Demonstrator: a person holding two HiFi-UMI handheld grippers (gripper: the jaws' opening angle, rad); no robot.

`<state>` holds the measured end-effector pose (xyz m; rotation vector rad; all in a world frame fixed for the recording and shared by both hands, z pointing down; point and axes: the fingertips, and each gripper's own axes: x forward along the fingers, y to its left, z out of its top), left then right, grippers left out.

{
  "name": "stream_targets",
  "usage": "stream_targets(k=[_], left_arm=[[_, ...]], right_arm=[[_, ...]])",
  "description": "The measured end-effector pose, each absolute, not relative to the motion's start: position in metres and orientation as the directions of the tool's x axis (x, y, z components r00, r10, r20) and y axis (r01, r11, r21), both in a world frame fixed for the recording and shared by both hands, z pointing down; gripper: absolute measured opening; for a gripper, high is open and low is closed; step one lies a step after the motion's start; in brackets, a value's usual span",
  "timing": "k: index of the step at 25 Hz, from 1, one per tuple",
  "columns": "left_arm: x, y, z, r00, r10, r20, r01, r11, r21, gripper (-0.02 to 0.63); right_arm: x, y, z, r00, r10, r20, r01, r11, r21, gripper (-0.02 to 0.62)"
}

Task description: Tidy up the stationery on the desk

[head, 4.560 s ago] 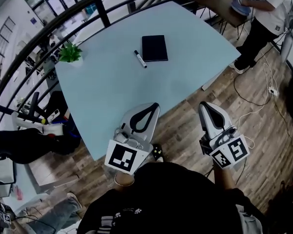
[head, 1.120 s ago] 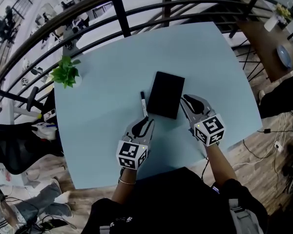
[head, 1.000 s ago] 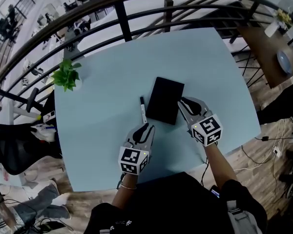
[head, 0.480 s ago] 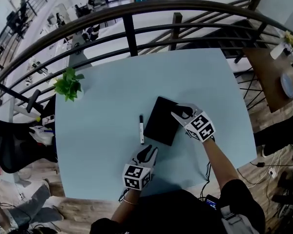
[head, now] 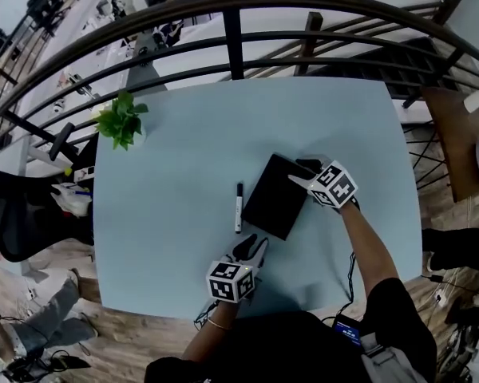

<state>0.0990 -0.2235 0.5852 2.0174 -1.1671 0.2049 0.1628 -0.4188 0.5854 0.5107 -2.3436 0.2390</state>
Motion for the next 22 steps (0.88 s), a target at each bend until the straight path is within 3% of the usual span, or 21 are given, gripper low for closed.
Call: stream_targets(k=[3, 13, 22], left_arm=[[0.103, -0.226, 0.593, 0.570, -0.658, 0.492, -0.774, -0.230, 0.590, 0.166], [0.104, -0.241, 0.601, 0.546, -0.670, 0.503, -0.763, -0.150, 0.629, 0.167], [0.109, -0.249, 0.606, 0.565, -0.654, 0.503, -0.735, -0.120, 0.668, 0.186]], right_arm=[[0.166, -0.426, 0.597, -0.661, -0.266, 0.702, -0.426, 0.903, -0.059, 0.202], [0.170, -0.434, 0.618, -0.661, -0.129, 0.739, -0.403, 0.892, -0.205, 0.239], [0.167, -0.429, 0.624, -0.720, -0.018, 0.694, -0.407, 0.821, -0.401, 0.189]])
